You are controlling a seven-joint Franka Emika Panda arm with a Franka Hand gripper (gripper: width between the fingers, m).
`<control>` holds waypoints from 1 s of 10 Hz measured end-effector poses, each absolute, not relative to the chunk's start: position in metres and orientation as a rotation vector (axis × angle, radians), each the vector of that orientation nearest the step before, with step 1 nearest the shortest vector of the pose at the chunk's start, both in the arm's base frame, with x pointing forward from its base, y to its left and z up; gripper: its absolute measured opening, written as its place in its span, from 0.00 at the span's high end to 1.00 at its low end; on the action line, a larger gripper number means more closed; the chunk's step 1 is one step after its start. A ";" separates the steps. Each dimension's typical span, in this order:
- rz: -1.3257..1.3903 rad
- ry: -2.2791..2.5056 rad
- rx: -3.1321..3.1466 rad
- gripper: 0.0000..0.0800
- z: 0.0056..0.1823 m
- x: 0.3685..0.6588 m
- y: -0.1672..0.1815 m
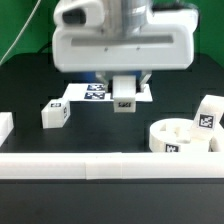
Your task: Assemble stool
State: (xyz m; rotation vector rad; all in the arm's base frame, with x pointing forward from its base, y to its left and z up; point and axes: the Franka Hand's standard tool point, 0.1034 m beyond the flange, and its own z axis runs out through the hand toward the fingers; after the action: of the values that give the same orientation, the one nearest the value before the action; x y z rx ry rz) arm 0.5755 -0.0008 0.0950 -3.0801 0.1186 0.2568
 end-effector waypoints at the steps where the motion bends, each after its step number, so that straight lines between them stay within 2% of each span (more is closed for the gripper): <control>1: 0.093 0.098 -3.094 0.58 0.111 0.583 0.006; 3: -0.091 0.099 -3.109 0.58 0.106 0.582 0.003; 5: -0.341 0.100 -3.112 0.58 0.108 0.590 0.003; 7: -0.536 0.065 -3.092 0.58 0.122 0.603 0.014; 8: -0.659 0.031 -3.084 0.58 0.123 0.604 0.013; 10: -0.668 0.031 -3.085 0.58 0.119 0.602 0.012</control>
Offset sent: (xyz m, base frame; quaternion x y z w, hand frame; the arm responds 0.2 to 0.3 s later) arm 0.0000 0.0000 0.0000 0.0000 0.1938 0.0000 0.9810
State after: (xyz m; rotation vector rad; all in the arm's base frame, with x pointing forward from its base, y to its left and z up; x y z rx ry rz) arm 0.6017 0.0122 0.1187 -3.0851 0.0314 -0.6680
